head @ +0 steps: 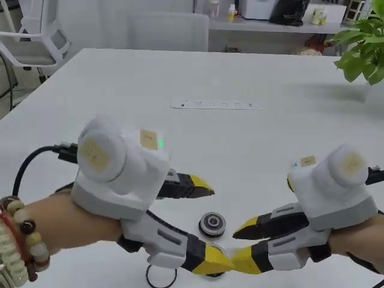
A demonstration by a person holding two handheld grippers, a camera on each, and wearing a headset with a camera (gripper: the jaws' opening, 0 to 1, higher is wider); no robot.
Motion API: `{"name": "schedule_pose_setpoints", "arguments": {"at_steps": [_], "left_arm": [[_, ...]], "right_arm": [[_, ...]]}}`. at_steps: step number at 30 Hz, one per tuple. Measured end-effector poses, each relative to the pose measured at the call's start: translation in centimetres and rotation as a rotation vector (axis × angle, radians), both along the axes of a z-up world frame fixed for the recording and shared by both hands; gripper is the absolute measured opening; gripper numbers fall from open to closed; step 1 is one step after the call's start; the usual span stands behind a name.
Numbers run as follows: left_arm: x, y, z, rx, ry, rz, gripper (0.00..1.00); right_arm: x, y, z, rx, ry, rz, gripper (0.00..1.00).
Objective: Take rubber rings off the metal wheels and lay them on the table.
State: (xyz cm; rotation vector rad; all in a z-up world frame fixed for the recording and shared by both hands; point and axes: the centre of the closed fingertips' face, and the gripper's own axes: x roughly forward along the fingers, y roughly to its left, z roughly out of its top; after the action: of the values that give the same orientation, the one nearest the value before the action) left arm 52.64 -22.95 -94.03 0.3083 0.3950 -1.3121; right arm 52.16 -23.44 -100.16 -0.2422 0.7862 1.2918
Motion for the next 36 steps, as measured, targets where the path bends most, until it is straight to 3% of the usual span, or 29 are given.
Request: {"name": "schedule_pose_setpoints", "arguments": {"at_steps": [5,12,20,25,31,36], "left_arm": [[0.7,0.7,-0.7,-0.017,-0.006,0.039,0.56],[1.2,1.4,-1.7,-0.037,0.032,0.077,0.5],[0.7,1.5,-3.6,0.008,0.055,0.058,0.39],[0.0,1.1,-5.0,0.059,0.062,0.026,0.35],[-0.2,0.8,-5.9,0.097,0.039,0.008,0.29],[-0.3,0.7,-6.2,0.11,0.042,0.008,0.25]], "right_arm": [[-0.3,-0.1,-0.6,-0.02,0.002,0.015,0.33],[-0.1,-0.1,-0.8,-0.023,-0.015,0.019,0.3],[-0.5,0.4,-1.4,-0.037,-0.04,0.054,0.26],[-0.8,0.7,-1.7,-0.057,-0.06,0.085,0.25],[-0.7,0.7,-1.9,-0.071,-0.075,0.096,0.25],[-0.6,0.8,-2.0,-0.076,-0.091,0.104,0.23]]}}
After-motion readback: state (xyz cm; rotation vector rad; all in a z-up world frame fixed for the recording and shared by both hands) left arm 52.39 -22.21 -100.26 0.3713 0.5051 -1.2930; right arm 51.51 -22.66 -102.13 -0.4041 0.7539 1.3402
